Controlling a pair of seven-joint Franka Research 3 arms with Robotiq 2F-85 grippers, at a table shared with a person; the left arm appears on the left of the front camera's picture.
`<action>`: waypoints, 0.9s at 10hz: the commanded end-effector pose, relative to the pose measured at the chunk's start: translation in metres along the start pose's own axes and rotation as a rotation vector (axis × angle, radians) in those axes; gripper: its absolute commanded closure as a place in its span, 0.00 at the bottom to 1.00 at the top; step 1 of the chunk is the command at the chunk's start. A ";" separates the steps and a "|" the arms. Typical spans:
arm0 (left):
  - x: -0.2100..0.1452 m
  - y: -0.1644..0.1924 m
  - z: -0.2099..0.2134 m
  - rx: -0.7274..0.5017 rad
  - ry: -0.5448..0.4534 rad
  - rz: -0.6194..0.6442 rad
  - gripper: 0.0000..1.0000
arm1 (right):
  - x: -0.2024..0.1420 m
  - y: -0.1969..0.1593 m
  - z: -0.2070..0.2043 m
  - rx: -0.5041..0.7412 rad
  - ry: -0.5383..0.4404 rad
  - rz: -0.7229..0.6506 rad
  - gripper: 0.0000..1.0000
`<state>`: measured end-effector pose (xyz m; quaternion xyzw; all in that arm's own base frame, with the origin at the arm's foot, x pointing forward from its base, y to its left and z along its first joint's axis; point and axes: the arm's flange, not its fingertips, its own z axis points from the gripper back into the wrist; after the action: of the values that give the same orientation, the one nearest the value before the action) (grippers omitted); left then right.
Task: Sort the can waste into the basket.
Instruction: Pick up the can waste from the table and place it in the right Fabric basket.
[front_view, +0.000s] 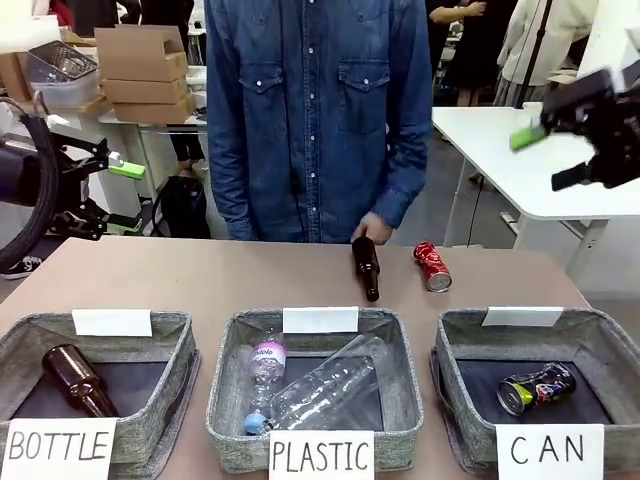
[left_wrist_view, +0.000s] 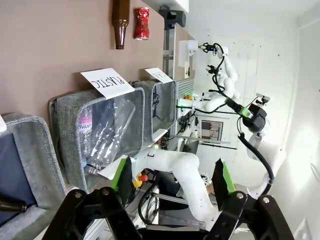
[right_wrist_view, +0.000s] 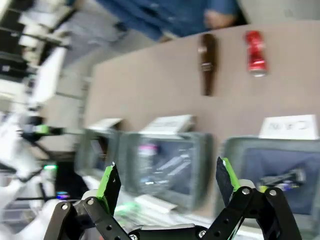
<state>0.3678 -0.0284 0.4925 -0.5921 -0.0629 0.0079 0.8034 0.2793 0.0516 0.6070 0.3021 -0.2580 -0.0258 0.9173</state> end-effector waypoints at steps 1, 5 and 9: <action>-0.001 -0.002 0.000 0.002 -0.002 -0.004 0.15 | 0.008 -0.015 0.004 -0.323 -0.054 0.136 0.00; -0.001 -0.002 0.000 0.002 -0.002 -0.004 0.15 | 0.007 0.001 0.003 -0.341 -0.098 0.158 0.00; -0.001 -0.002 0.000 0.002 -0.002 -0.004 0.15 | 0.026 -0.041 0.016 -0.137 -0.133 0.102 0.00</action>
<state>0.3679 -0.0279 0.4922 -0.5916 -0.0631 0.0088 0.8037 0.3212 0.0338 0.5928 0.1677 -0.3156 -0.0015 0.9340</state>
